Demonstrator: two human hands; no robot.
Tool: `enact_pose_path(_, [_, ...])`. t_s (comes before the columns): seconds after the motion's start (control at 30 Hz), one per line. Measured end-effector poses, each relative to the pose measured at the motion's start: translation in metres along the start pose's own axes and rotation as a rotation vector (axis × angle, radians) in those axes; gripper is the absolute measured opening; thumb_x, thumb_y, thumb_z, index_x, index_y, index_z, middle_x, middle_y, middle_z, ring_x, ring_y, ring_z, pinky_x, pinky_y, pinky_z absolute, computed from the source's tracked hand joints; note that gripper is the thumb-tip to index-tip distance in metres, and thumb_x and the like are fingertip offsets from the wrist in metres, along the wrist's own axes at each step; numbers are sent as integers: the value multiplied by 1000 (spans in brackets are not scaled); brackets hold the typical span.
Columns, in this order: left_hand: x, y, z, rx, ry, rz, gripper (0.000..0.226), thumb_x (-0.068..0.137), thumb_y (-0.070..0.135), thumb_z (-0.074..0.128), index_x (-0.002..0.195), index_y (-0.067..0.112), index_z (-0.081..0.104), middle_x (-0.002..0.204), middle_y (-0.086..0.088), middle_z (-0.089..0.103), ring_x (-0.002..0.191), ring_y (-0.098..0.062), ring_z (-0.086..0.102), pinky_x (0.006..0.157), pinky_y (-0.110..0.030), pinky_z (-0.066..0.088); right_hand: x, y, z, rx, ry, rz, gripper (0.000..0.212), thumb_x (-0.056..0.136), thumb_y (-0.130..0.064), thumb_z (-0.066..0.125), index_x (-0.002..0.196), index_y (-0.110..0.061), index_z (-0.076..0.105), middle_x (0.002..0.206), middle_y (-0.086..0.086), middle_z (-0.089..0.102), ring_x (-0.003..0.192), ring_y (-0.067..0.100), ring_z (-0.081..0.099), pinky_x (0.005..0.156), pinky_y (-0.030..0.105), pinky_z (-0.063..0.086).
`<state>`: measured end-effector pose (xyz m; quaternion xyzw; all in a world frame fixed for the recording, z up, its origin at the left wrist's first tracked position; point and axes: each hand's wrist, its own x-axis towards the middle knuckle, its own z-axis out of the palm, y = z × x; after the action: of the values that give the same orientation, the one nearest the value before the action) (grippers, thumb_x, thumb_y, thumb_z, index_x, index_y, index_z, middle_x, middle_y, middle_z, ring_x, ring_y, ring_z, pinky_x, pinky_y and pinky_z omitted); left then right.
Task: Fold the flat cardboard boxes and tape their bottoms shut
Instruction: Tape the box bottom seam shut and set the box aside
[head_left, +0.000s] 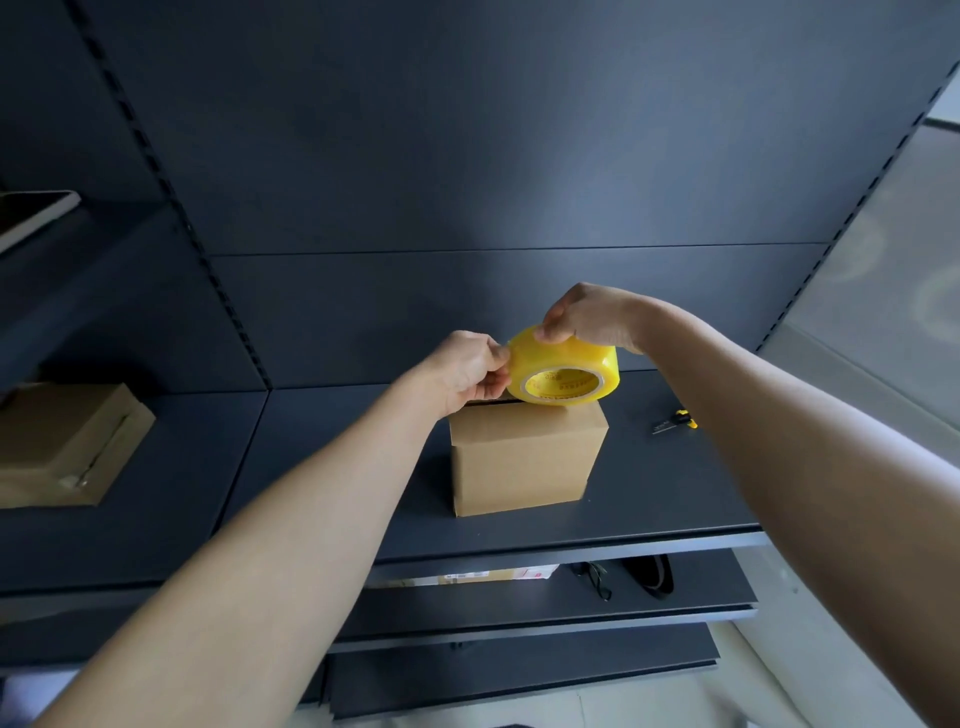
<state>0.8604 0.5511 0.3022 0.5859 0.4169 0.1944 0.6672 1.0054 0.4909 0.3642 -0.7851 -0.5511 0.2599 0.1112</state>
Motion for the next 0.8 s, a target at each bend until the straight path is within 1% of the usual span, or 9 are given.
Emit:
enact_pose_path(0.07, [0, 2, -2, 14, 14, 21, 29, 97, 4, 49, 68, 5, 48, 66, -9, 48, 58, -19, 48, 51, -23, 46, 1, -3, 2, -17, 19, 2, 38, 90, -34, 60, 115, -5, 65, 116, 13, 63, 105, 30, 59, 92, 40, 47])
enact_pose_path(0.13, [-3, 6, -4, 19, 0, 48, 28, 97, 7, 50, 69, 6, 48, 67, -8, 47, 58, -18, 48, 48, -21, 46, 3, -5, 3, -29, 25, -4, 36, 89, -34, 61, 106, -2, 65, 100, 14, 62, 87, 26, 56, 81, 38, 48])
enact_pose_path(0.2, [-4, 14, -5, 26, -18, 90, 28, 98, 8, 49, 70, 6, 48, 67, -7, 46, 59, -17, 48, 47, -20, 47, 5, -6, 3, -46, 31, -2, 30, 89, -33, 61, 93, -3, 65, 84, 10, 53, 77, 22, 46, 68, 31, 39])
enact_pose_path(0.3, [-7, 27, -9, -13, -39, 163, 30, 98, 4, 46, 68, 7, 47, 67, -7, 47, 58, -15, 49, 49, -20, 46, 7, -8, 3, -55, 46, 17, 32, 88, -36, 62, 73, -9, 55, 75, 5, 46, 67, 20, 41, 57, 28, 32])
enact_pose_path(0.43, [-8, 22, -24, -198, -34, 87, 29, 98, 5, 40, 70, 7, 49, 69, -8, 51, 56, -17, 53, 51, -24, 48, 8, -6, 5, -38, 63, -5, 46, 85, -51, 60, 94, -7, 68, 84, 7, 58, 73, 20, 50, 64, 30, 38])
enact_pose_path(0.5, [-8, 14, -28, -272, -30, 18, 28, 97, 17, 44, 72, 8, 52, 68, -8, 54, 53, -19, 56, 54, -27, 48, 8, -8, 7, -49, 61, -17, 50, 86, -52, 60, 101, -5, 68, 85, 7, 57, 75, 21, 50, 64, 30, 37])
enact_pose_path(0.57, [-5, 6, -29, -172, -9, 14, 34, 94, 34, 56, 70, 10, 53, 64, -5, 55, 53, -17, 55, 53, -26, 48, 10, -11, 8, -65, 54, -26, 51, 86, -52, 60, 102, -4, 68, 83, 6, 56, 74, 20, 49, 62, 29, 36])
enact_pose_path(0.73, [-3, -6, -25, -88, 28, 14, 29, 92, 27, 61, 71, 9, 52, 67, -5, 51, 54, -18, 52, 51, -25, 47, 15, -17, 9, -108, 39, -48, 51, 86, -51, 60, 101, -3, 68, 81, 6, 54, 72, 20, 47, 57, 27, 35])
enact_pose_path(0.8, [-4, -9, -26, -124, 25, -36, 32, 93, 35, 59, 76, 8, 52, 68, -6, 52, 56, -19, 53, 51, -25, 49, 16, -18, 9, -122, 33, -59, 51, 86, -52, 59, 103, -5, 68, 84, 6, 56, 73, 20, 49, 58, 26, 36])
